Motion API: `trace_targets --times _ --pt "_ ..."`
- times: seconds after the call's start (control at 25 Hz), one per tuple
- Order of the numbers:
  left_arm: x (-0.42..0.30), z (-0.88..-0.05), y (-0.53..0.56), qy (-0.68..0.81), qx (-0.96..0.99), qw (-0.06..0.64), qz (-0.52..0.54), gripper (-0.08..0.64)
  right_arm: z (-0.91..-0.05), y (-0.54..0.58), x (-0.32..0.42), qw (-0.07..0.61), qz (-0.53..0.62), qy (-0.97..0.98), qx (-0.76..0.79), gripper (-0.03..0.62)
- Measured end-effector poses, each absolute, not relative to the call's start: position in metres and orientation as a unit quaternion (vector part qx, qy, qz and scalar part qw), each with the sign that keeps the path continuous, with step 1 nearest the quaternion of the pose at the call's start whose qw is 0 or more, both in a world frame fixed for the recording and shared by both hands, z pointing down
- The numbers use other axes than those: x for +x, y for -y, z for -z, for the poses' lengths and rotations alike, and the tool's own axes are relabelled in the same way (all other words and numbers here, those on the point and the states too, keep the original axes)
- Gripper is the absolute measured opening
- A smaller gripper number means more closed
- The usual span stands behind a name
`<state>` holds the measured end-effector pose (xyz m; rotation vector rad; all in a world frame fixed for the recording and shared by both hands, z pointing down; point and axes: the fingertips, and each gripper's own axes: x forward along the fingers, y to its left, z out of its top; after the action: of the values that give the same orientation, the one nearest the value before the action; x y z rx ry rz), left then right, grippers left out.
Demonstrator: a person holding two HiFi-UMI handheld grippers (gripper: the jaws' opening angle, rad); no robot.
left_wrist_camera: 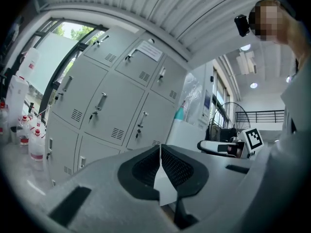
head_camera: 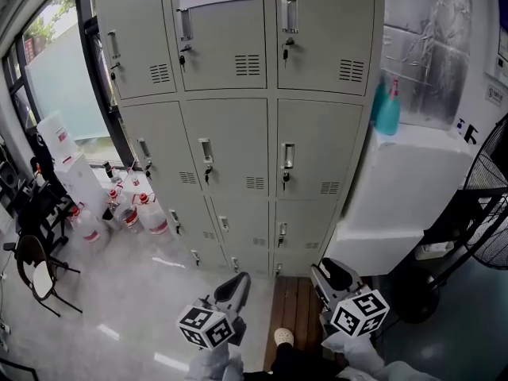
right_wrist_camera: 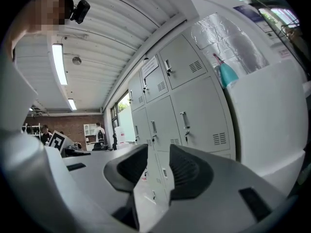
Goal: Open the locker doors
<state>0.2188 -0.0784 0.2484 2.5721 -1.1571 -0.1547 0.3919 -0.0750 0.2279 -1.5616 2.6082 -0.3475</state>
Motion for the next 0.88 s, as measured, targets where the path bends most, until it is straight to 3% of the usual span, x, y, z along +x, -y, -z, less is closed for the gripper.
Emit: trace_targets --times 0.52,0.88 --pt "0.232 -0.196 0.186 0.424 0.899 0.104 0.042 0.015 -0.151 0.194 0.411 0.079 0.064 -0.858 -0.503 0.123" --pt "0.252 -0.132 0.245 0.416 0.907 0.046 0.053 0.015 -0.047 0.266 0.421 0.102 -0.007 -0.868 -0.486 0.123"
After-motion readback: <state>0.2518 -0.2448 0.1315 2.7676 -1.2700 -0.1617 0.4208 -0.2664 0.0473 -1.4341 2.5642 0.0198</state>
